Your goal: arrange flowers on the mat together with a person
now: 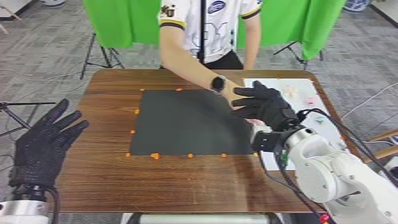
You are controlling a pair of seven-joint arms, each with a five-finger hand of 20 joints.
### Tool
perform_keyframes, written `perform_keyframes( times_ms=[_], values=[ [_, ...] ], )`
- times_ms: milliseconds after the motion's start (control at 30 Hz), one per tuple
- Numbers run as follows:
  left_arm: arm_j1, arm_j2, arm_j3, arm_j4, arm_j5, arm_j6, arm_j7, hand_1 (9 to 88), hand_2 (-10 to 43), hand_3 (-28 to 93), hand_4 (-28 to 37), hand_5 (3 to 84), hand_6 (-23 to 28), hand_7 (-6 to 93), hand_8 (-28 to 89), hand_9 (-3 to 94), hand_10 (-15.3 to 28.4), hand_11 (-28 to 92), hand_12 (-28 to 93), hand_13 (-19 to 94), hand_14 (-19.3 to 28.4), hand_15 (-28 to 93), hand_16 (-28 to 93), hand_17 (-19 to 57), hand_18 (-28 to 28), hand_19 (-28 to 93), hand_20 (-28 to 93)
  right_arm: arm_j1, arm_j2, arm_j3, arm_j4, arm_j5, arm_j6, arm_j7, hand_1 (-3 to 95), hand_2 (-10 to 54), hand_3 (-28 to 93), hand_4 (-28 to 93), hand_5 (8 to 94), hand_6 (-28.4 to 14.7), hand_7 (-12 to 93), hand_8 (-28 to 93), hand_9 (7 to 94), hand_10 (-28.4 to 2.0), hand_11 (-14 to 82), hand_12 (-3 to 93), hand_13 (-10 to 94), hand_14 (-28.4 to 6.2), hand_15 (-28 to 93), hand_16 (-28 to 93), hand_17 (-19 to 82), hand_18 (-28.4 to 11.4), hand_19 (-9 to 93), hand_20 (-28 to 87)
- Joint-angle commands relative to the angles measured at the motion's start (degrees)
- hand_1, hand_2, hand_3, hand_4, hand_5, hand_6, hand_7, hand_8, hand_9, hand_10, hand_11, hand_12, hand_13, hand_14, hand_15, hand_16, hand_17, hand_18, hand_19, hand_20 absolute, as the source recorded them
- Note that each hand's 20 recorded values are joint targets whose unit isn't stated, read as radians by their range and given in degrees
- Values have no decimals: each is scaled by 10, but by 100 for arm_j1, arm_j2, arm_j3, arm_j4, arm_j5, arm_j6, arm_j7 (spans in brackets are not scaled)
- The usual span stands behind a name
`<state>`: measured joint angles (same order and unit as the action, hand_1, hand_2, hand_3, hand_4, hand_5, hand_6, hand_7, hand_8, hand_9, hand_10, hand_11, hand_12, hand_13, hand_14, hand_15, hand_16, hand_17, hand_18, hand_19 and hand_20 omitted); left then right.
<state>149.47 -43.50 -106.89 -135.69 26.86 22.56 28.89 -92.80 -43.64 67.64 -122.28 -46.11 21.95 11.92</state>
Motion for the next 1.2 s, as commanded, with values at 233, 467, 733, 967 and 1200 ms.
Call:
perform_keyframes(
  times_ms=[233,467,733,967,1200],
  values=[
    [102,-51,17,-4,12,51,-14,214,72,759,-243,326,57,90,-81,310,154,174,114,195,219,402,-53,-84,158,328,134,-32,1,37,-29,-15,21,-22,165,124,709,-265,542,-28,135,-122,590,-169,129,127,491,-202,361,69,115,-206,561,76],
    [81,-73,19,-10,26,59,-47,214,73,758,-243,326,57,91,-81,311,154,174,114,194,219,403,-53,-84,158,327,133,-52,5,47,-33,8,37,-23,164,125,709,-265,542,-28,136,-122,589,-167,130,128,492,-201,361,69,115,-206,561,76],
    [23,-86,24,-9,32,77,-95,214,73,759,-243,326,57,91,-81,311,154,174,114,194,220,405,-53,-85,158,330,134,-11,38,-3,-35,44,92,-65,165,127,708,-265,543,-28,136,-123,590,-170,130,128,492,-202,362,68,114,-206,561,76],
    [-57,-214,19,-13,134,53,-280,215,74,757,-244,326,57,91,-82,311,154,175,114,194,219,405,-54,-85,158,330,134,5,27,-9,-28,43,93,-43,164,128,708,-264,543,-29,135,-122,590,-170,130,128,492,-202,363,68,115,-206,562,76],
    [-71,-250,20,-8,164,15,-289,214,74,758,-242,325,58,90,-81,310,154,176,113,194,219,404,-54,-85,158,330,134,-32,20,25,-43,26,87,-36,163,128,709,-264,543,-28,136,-123,590,-169,130,128,492,-203,363,68,114,-206,562,76]
  ],
)
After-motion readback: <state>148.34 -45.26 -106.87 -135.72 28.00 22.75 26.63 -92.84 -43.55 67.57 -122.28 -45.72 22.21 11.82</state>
